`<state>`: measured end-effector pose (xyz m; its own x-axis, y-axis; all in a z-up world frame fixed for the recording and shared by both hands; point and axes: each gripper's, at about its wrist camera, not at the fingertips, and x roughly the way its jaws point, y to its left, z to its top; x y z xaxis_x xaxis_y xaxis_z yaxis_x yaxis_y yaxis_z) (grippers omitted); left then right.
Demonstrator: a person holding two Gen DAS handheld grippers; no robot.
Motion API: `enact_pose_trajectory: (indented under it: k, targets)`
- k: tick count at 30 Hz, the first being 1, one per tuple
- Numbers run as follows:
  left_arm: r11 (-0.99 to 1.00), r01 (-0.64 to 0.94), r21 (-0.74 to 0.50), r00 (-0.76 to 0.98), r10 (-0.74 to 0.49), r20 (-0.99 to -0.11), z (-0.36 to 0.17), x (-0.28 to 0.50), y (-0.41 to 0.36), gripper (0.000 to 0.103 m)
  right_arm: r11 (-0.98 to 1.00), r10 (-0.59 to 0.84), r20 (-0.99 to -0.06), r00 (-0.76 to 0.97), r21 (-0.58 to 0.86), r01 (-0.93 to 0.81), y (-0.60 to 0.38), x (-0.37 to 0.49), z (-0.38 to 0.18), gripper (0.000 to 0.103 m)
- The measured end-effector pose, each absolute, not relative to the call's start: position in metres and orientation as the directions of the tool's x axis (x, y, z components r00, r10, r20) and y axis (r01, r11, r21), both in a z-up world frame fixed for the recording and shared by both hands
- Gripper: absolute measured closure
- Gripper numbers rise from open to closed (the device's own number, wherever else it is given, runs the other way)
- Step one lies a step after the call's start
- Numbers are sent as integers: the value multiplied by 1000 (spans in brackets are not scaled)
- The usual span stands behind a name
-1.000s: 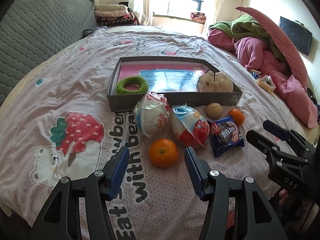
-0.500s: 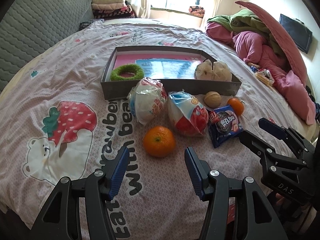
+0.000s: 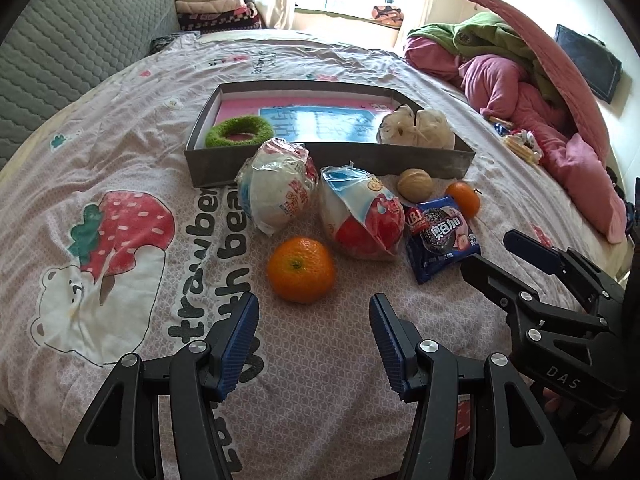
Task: Organize objects
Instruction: 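Move right tool toward blue cookie packet while left tool approaches mandarin orange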
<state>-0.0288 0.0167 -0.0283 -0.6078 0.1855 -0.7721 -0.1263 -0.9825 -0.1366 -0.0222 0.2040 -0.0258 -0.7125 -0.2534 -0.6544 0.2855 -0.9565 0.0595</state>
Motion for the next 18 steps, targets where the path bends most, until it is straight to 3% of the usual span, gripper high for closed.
enact_pose_trajectory:
  k: [18]
  targets:
    - [-987, -97, -130, -609, 162, -776, -40, -36, 14, 44, -963, -243, -675, -697, 80, 258, 196, -32, -34, 36]
